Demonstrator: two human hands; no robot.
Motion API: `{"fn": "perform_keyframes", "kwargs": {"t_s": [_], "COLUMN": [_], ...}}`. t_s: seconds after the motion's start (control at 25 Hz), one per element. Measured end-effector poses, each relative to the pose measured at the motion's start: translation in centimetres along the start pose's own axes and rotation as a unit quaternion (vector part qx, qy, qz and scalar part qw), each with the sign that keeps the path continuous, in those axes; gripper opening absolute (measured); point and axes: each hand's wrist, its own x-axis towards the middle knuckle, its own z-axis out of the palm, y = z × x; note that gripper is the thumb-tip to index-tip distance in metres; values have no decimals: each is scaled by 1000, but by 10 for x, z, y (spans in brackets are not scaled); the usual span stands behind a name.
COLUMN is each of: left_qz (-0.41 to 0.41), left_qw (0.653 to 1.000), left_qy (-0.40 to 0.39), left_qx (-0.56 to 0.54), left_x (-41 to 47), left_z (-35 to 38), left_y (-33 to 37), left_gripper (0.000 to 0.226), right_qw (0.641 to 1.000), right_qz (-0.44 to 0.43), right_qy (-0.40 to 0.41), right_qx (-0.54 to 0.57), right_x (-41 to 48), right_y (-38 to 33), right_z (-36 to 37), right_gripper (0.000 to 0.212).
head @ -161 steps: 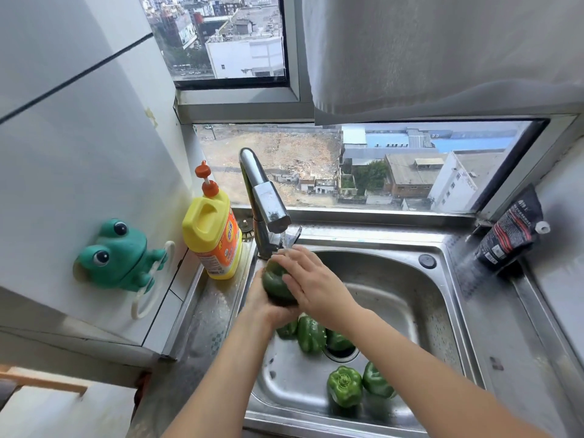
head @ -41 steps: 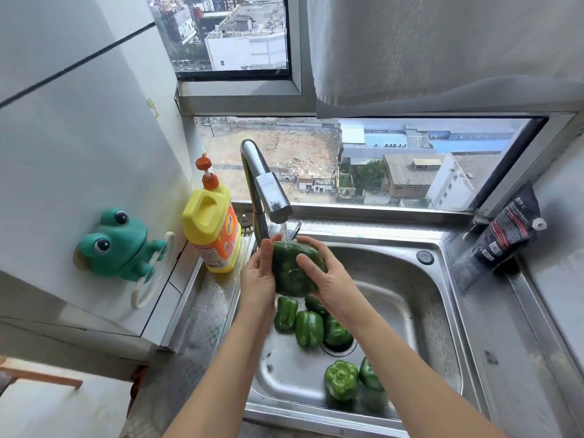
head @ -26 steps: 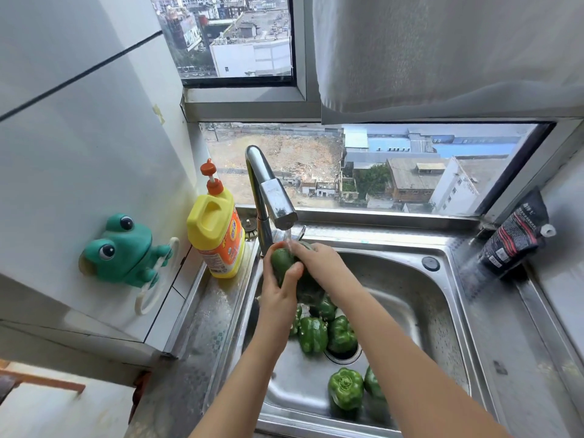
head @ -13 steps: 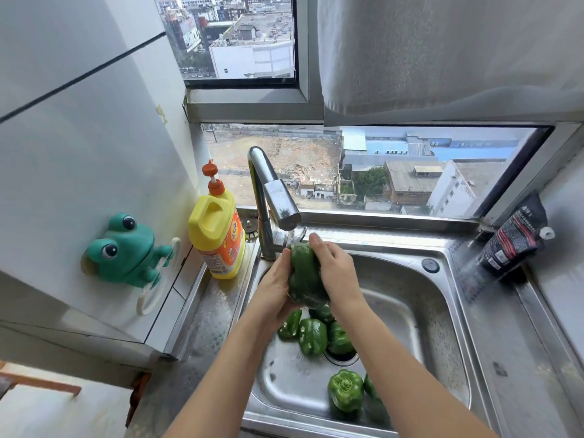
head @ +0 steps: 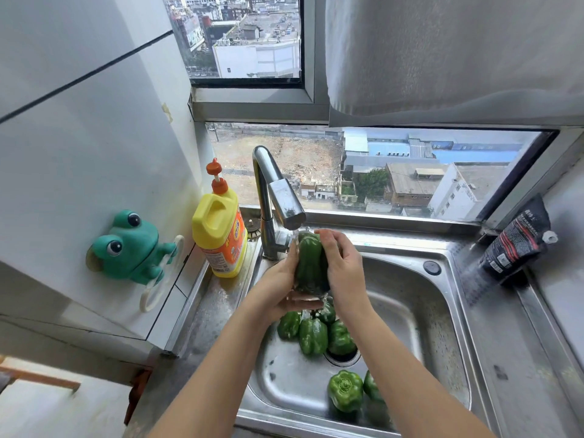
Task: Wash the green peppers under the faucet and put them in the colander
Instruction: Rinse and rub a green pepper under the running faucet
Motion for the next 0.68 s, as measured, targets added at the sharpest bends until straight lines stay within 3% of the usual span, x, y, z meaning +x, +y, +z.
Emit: {"fn": "perform_keyframes", "kwargs": {"t_s": [0.08,0.24,0.32,0.4,0.52,0.6,0.68], "left_qz": [14,136,186,171,62,-31,-56], "left_qw": [999,989,979,972,984,968,933], "left_qy": [-29,-18,-47,-65,36,30,4], "left_qx": [-36,-47,-75,-145,-166,-246,-355], "left_x": [1,6,11,11,12,14,14], "left_z": [-7,-16,-22,-20,-11,-9,-5], "left_y": [-2,-21,-28,-23,-9,-4,-2], "left_gripper": [50,40,51,55,42,42,25], "right_qw": [999,964,971,987,984,938,882], "right_qz": [7,178,192,135,-61,-246,-354], "right_qy": [-45,-165,-127,-74,-97,-100,-66], "right_qx": [-16,-105,-69,-43,-139,-224,-304], "right_x": [5,20,19,16,0,-12,-15], "right_y": [-6,-17,-17,-13,-3,8,22], "right_z": [-5,-13,-8,-4,5,11,14], "right_gripper": [29,48,40,30,22,20,20]}}
